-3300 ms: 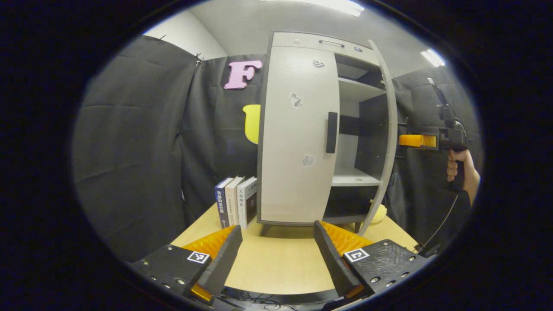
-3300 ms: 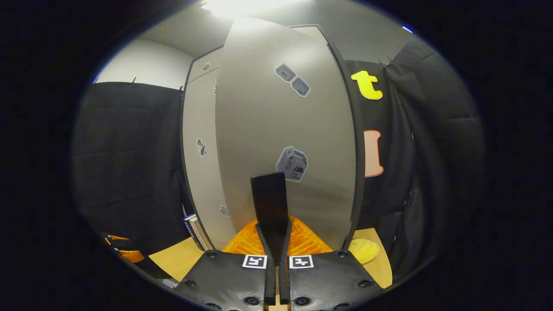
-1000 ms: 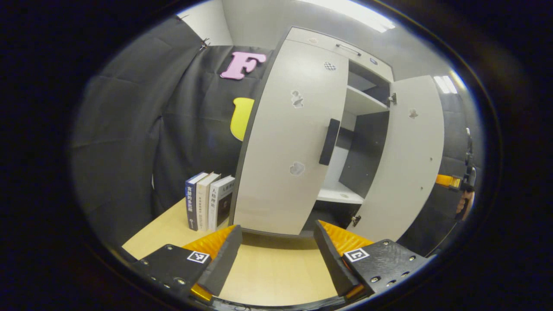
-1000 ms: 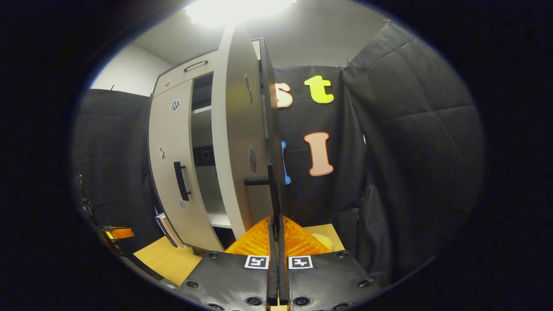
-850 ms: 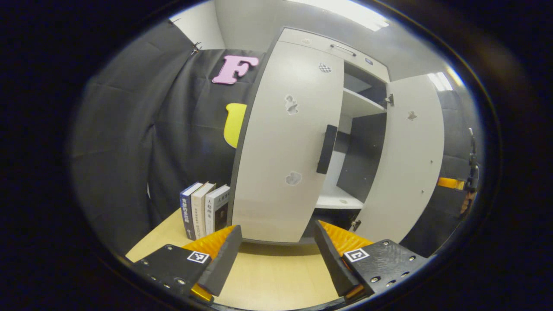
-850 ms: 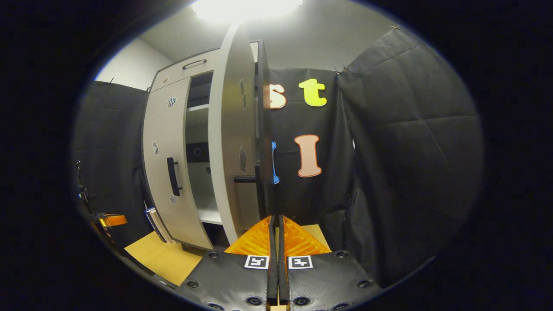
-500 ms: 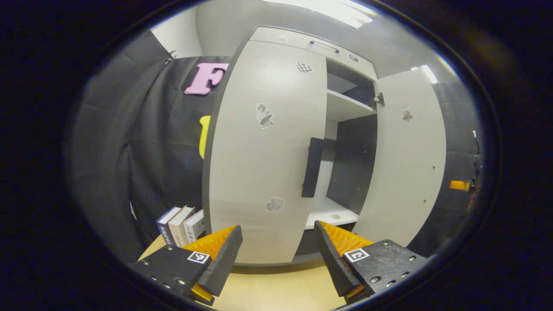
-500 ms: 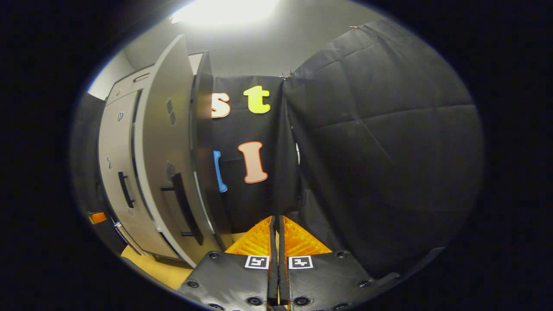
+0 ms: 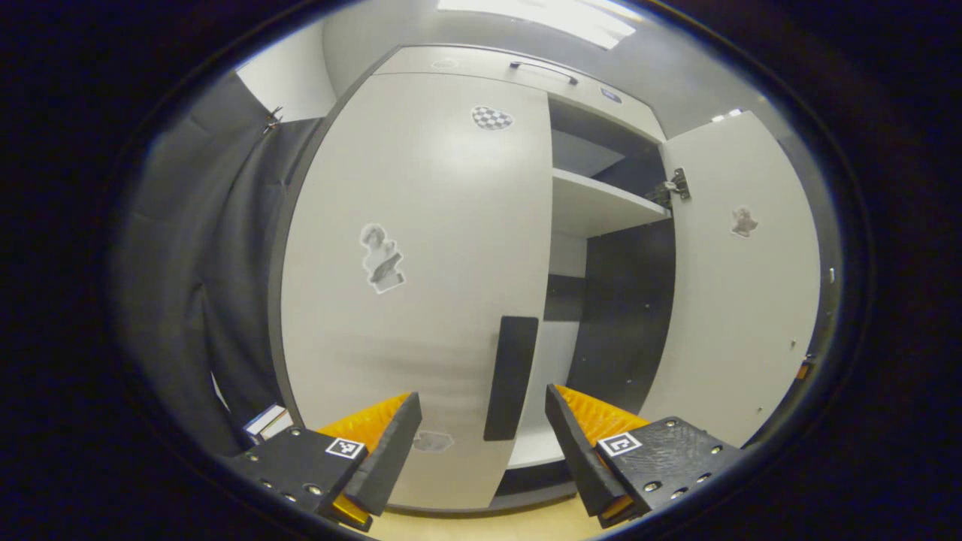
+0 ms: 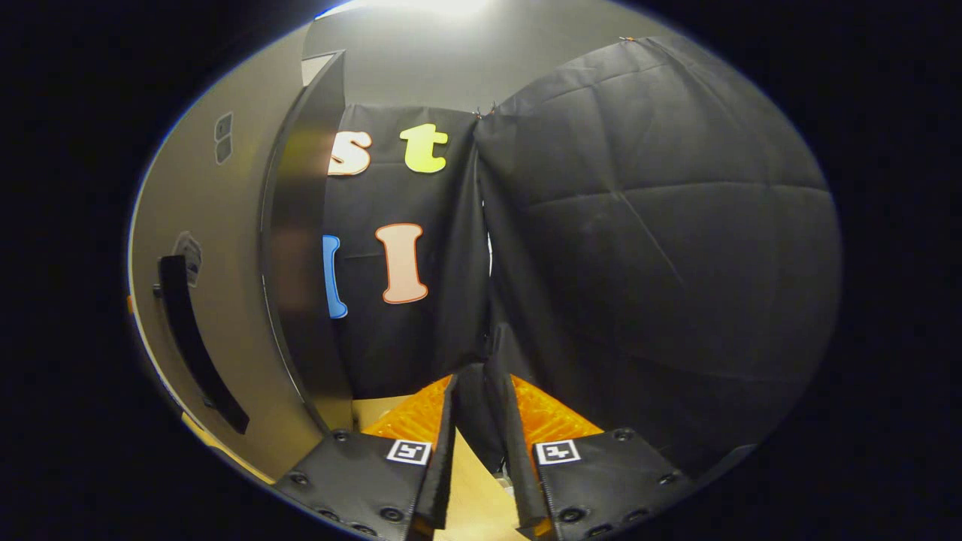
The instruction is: Open the right door of the double-door shoe cabinet with the right hand, and open the left door with the left hand.
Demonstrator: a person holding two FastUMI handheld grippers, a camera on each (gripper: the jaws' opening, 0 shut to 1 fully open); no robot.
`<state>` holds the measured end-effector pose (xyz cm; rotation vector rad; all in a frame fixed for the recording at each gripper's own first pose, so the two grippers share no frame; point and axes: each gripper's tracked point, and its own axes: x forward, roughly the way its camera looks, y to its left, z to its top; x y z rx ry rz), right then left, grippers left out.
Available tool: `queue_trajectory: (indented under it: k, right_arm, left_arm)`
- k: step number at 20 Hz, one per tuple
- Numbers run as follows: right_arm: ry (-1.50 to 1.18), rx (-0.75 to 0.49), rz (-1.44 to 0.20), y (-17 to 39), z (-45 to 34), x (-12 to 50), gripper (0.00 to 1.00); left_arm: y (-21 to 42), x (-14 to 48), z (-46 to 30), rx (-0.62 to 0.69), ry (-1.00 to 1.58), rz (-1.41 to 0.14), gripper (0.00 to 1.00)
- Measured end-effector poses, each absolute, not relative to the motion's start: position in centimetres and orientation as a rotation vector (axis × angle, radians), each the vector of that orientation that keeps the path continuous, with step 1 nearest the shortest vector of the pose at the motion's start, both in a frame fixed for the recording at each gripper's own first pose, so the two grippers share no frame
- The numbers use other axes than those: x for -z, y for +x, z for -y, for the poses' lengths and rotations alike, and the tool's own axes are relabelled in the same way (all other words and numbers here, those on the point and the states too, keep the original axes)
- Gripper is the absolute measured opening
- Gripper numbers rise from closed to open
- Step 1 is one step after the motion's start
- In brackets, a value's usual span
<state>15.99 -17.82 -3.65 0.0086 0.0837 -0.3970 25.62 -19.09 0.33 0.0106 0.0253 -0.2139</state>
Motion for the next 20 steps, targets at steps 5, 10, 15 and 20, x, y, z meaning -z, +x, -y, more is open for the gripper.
queue_trajectory:
  k: [5, 10, 15, 20]
  right_arm:
    - [0.083, 0.369, -0.076, 20.8, 20.0, 4.9, 0.85]
    - [0.061, 0.373, -0.078, 23.7, 22.1, 6.2, 0.98]
    - [0.059, 0.317, -0.115, 26.3, 22.4, 7.1, 0.98]
    - [0.040, 0.268, -0.079, 28.2, 22.8, 5.9, 0.98]
  left_arm:
    - [28.9, -0.7, 20.1, 0.115, 0.094, -0.027, 0.96]
    - [30.5, -0.2, 21.8, 0.091, 0.127, -0.049, 0.96]
    - [31.1, -0.1, 22.8, 0.049, 0.126, -0.040, 0.69]
    - [30.6, -0.4, 22.2, 0.025, 0.035, -0.018, 0.59]
